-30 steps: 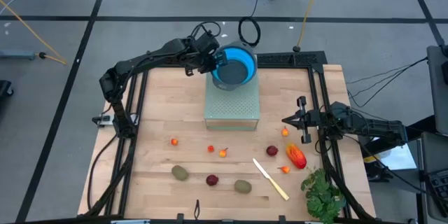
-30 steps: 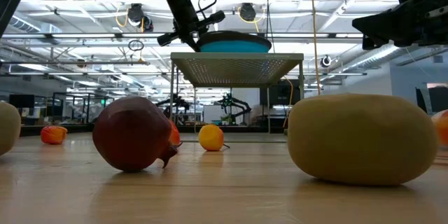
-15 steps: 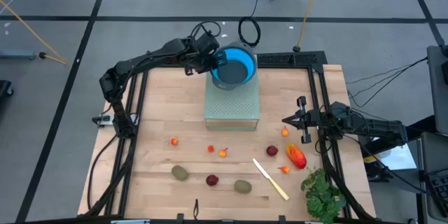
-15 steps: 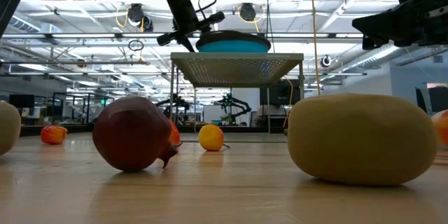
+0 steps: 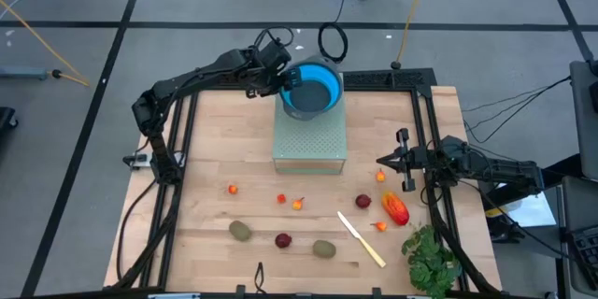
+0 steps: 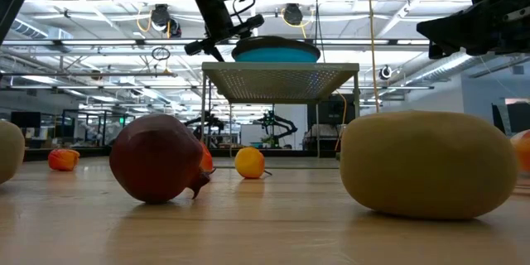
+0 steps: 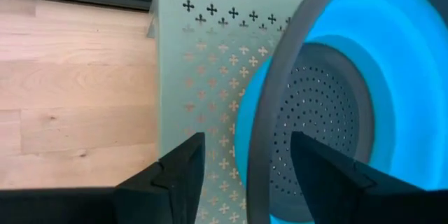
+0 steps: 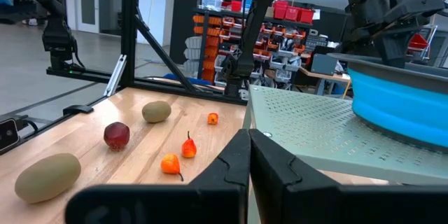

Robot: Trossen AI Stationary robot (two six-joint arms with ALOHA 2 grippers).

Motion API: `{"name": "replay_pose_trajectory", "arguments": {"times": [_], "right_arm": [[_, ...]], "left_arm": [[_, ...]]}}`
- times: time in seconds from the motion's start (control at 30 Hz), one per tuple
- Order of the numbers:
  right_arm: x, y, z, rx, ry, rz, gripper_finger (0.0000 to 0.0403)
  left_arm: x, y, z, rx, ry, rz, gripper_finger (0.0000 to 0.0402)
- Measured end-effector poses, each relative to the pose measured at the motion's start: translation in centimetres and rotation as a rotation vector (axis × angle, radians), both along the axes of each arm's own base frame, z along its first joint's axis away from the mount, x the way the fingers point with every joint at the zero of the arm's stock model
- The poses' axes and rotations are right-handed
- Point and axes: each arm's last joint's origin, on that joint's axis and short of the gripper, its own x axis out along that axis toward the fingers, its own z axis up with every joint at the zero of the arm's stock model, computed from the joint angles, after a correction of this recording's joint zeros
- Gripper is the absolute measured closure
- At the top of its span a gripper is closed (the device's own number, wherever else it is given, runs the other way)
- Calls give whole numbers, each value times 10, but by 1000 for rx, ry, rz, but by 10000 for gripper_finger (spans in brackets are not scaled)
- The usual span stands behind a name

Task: Pick & Place Fruit
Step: Put the yellow mango into the blue strainer bowl on the shelf

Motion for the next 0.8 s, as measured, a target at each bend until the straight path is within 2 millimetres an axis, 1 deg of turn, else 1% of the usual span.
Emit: {"name": "replay_pose_trajectory", "arguments": {"times": [0.2, 0.33, 0.43, 0.6, 0.8], "right_arm": [[0, 0, 0, 0, 0, 0, 403], [0, 0, 0, 0, 0, 0, 403], [0, 0, 0, 0, 0, 0, 403], [0, 0, 0, 0, 0, 0, 403], [0, 0, 0, 0, 0, 0, 403]], "left_arm": [[-5, -1, 7, -9, -29, 15, 191], [-10, -3, 16, 7, -49, 12, 190], [-18, -5, 22, 22, -31, 14, 190], [-32, -10, 37, 63, -39, 42, 190], [-44, -22, 58, 110, -86, 12, 190]]}}
